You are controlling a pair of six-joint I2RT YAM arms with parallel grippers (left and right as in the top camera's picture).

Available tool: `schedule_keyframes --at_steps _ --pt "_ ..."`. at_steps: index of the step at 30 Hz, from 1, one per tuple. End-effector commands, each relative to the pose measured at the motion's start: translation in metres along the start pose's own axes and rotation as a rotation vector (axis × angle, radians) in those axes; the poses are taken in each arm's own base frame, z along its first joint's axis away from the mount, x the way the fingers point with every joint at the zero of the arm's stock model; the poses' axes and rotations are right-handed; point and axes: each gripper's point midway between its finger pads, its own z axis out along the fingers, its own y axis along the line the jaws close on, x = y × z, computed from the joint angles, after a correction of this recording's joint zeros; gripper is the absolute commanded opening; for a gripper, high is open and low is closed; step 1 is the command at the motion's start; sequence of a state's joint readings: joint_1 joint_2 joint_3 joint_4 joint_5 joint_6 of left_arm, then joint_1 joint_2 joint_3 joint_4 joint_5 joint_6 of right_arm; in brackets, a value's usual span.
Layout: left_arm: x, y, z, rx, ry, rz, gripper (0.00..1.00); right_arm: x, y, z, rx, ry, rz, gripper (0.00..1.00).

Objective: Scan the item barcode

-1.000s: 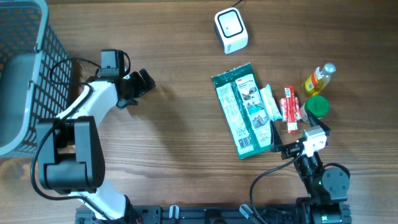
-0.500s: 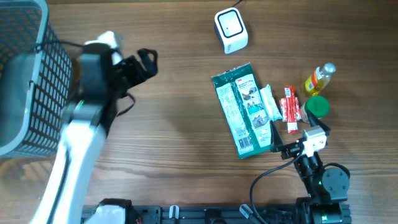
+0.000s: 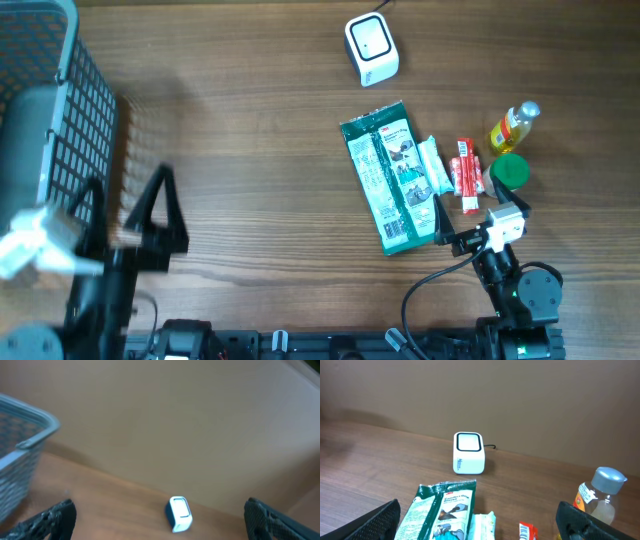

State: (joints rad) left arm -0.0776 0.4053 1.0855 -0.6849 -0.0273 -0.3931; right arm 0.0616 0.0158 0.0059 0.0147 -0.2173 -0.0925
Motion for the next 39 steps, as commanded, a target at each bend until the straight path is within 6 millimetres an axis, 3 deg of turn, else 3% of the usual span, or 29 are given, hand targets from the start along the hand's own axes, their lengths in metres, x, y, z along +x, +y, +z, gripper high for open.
schedule_keyframes --at_steps 1,7,15,22,28,39 --pt "0.008 0.023 -0.028 -0.093 -0.038 0.027 1.0 -0.001 0.002 0.0 -0.012 -0.006 -0.013 1.0" --pt "0.03 0.039 -0.042 -0.11 -0.068 0.016 1.0 -0.001 0.002 0.0 -0.012 -0.006 -0.013 1.0" --pt "0.061 0.045 -0.025 -0.034 -0.108 0.01 1.0 -0.001 0.002 0.0 -0.012 -0.006 -0.013 1.0" --pt "0.053 0.026 0.003 0.145 -0.288 0.022 1.0 -0.001 0.002 0.0 -0.012 -0.006 -0.013 1.0" --pt "0.049 0.02 0.011 0.275 -0.497 0.038 1.0 -0.001 0.002 0.0 -0.012 -0.006 -0.013 1.0" --pt "0.113 0.056 0.044 0.212 -0.412 0.031 1.0 -0.001 0.002 0.0 -0.012 -0.006 -0.013 1.0"
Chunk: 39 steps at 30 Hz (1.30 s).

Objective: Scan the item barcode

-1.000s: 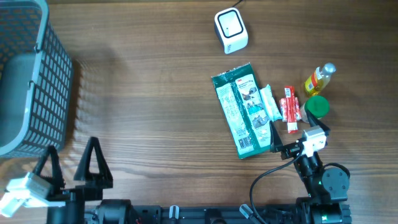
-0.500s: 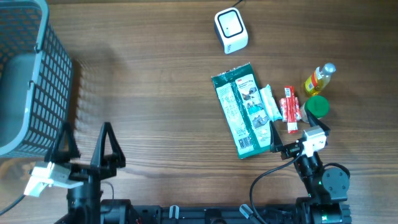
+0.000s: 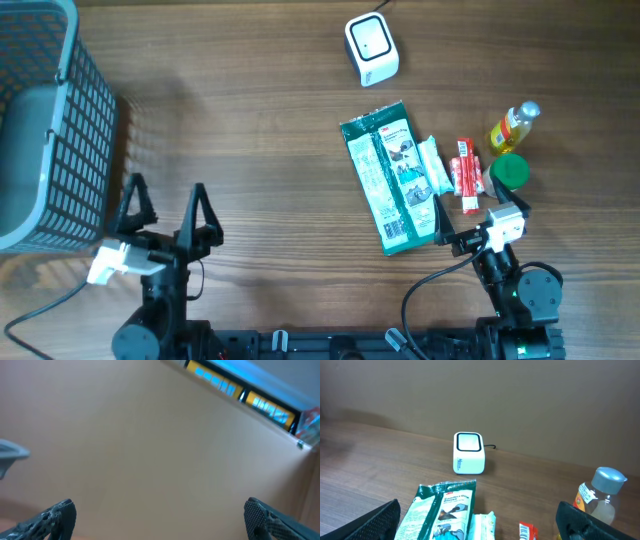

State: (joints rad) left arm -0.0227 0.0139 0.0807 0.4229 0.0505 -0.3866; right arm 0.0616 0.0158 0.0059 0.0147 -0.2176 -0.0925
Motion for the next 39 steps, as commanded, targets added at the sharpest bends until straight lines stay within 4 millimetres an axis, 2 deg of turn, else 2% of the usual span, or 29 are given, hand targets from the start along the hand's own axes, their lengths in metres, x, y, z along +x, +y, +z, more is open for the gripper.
schedule_keyframes --at_steps 1,6,9,13,18,21,39 --pt "0.021 0.013 -0.004 -0.031 0.033 0.008 1.0 -0.001 0.002 0.0 -0.011 -0.006 -0.013 1.0" --pt "0.045 0.029 -0.007 -0.091 0.111 0.006 1.0 -0.001 0.002 0.0 -0.011 -0.006 -0.013 1.0" --pt "0.066 0.043 -0.013 -0.156 0.2 0.017 1.0 -0.001 0.002 0.0 -0.011 -0.006 -0.013 1.0" --pt "0.102 0.063 -0.027 -0.243 0.355 0.038 1.0 -0.001 0.002 0.0 -0.011 -0.006 -0.013 1.0" --pt "0.129 0.075 -0.043 -0.284 0.489 0.098 1.0 -0.001 0.002 0.0 -0.011 -0.006 -0.013 1.0" --pt "0.132 0.071 -0.043 -0.237 0.514 0.17 1.0 -0.001 0.002 0.0 -0.011 -0.006 -0.013 1.0" --pt "0.132 0.071 -0.043 -0.238 0.515 0.171 1.0 -0.001 0.002 0.0 -0.011 -0.006 -0.013 1.0"
